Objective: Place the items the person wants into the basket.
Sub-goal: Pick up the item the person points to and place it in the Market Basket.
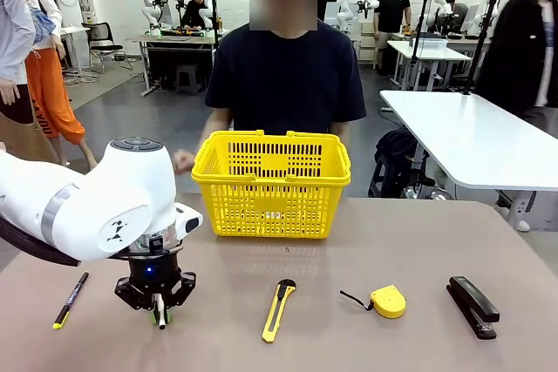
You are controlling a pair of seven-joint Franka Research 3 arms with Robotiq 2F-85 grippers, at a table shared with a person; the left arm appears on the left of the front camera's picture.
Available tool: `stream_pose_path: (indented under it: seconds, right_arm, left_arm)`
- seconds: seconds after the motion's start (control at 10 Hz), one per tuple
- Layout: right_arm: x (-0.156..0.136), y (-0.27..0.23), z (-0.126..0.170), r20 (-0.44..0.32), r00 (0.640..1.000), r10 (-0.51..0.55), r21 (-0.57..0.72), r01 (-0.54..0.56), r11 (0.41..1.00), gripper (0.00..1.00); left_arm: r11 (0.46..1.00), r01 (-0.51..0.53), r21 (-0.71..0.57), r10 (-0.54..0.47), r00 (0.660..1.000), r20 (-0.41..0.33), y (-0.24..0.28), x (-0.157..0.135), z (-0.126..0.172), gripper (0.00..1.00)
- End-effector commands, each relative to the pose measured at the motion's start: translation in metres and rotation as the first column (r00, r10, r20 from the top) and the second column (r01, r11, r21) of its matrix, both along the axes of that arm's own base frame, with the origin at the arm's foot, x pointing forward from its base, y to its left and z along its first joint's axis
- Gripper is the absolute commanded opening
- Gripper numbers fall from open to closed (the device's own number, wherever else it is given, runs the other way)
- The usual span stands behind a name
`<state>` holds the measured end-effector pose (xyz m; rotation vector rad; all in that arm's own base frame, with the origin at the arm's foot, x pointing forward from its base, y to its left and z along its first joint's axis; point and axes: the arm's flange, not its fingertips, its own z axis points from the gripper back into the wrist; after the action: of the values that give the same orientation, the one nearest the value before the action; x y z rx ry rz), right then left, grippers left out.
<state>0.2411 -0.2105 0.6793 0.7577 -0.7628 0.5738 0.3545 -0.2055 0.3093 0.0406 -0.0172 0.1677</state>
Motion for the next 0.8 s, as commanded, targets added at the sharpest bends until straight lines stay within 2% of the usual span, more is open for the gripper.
stream_pose_path:
  seconds: [0.0, 0.3, 0.4, 0.5, 0.7]
  right_arm:
    - [0.001, -0.001, 0.003, 0.019, 1.000, 0.016, 0.009, -0.017, 1.000, 1.00]
    - [0.001, -0.001, 0.003, 0.019, 1.000, 0.016, 0.009, -0.017, 1.000, 1.00]
    - [0.001, -0.001, 0.003, 0.019, 1.000, 0.016, 0.009, -0.017, 1.000, 1.00]
    - [0.001, -0.001, 0.003, 0.019, 1.000, 0.016, 0.009, -0.017, 1.000, 1.00]
    - [0.001, -0.001, 0.003, 0.019, 1.000, 0.016, 0.009, -0.017, 1.000, 1.00]
  left_arm:
    - [0.999, -0.029, 0.015, 0.029, 0.999, 0.027, 0.018, -0.036, -0.019, 0.00]
    - [1.000, -0.006, 0.004, 0.006, 1.000, 0.015, 0.020, -0.036, -0.016, 0.00]
    - [1.000, 0.002, -0.018, -0.002, 1.000, -0.022, 0.024, -0.036, -0.002, 0.00]
    - [0.999, 0.027, -0.047, -0.029, 0.998, -0.054, 0.035, -0.041, 0.035, 0.00]
    - [0.987, 0.119, -0.103, -0.120, 0.993, 0.004, 0.069, -0.065, 0.140, 0.00]
